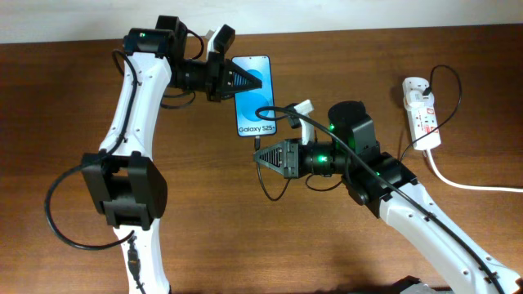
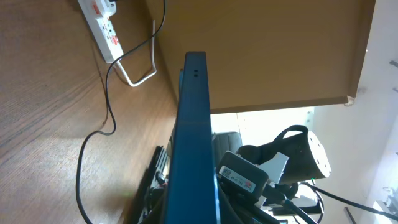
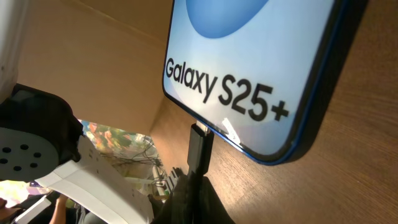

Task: Plug charger to phone and switch on socket
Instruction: 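Lower the phone with attached cable onto the table using both grippers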

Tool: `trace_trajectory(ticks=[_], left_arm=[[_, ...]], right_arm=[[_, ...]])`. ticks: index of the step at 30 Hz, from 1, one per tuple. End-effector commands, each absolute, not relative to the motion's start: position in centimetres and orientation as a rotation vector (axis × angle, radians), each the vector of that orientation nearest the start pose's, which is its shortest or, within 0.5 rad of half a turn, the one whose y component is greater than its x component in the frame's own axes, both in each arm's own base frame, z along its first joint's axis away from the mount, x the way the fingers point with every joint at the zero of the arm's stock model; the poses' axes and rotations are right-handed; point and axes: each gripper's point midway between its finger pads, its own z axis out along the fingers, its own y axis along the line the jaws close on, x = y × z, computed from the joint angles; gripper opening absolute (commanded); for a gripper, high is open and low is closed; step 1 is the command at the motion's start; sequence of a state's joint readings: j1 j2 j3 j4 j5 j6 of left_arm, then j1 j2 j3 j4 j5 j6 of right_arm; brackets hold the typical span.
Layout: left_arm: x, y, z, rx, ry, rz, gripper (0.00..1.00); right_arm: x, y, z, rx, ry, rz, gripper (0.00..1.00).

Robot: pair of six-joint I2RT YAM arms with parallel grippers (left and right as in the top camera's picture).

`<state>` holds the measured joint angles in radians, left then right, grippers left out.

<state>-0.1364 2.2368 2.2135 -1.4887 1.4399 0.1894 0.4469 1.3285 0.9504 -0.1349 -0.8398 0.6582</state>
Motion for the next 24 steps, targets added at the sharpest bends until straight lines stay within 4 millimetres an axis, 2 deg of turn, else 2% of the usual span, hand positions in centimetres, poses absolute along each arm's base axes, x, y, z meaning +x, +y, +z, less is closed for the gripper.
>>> trace_trajectory(ticks=[1, 6, 20, 21, 22, 24], left_arm=[[40.1, -23.6, 29.0, 0.457, 2.239, -2.053, 0.0], [39.9, -23.5, 27.7, 0.448, 2.331, -1.977, 0.0], [39.5, -24.0, 27.7, 0.461, 2.339, -1.987, 0.0], [39.5, -24.0, 27.7, 0.463, 2.339, -1.984, 0.0], [39.8, -23.9, 27.6, 0.473, 2.334, -1.969, 0.0], [40.1, -23.6, 27.5, 0.476, 2.324, -1.954, 0.0]], right_arm=[[28.8, 27.2, 24.6, -0.313, 2.219, 1.472, 0.04], [30.1, 25.8, 24.6, -0.259, 2.211, 1.447, 0.04], [30.4, 25.9, 25.1, -0.27, 2.181, 1.443, 0.04], [30.3, 25.9, 25.1, -0.272, 2.181, 1.444, 0.06], [30.2, 25.9, 25.0, -0.273, 2.185, 1.449, 0.22], [30.0, 26.0, 25.1, -0.287, 2.184, 1.466, 0.37]])
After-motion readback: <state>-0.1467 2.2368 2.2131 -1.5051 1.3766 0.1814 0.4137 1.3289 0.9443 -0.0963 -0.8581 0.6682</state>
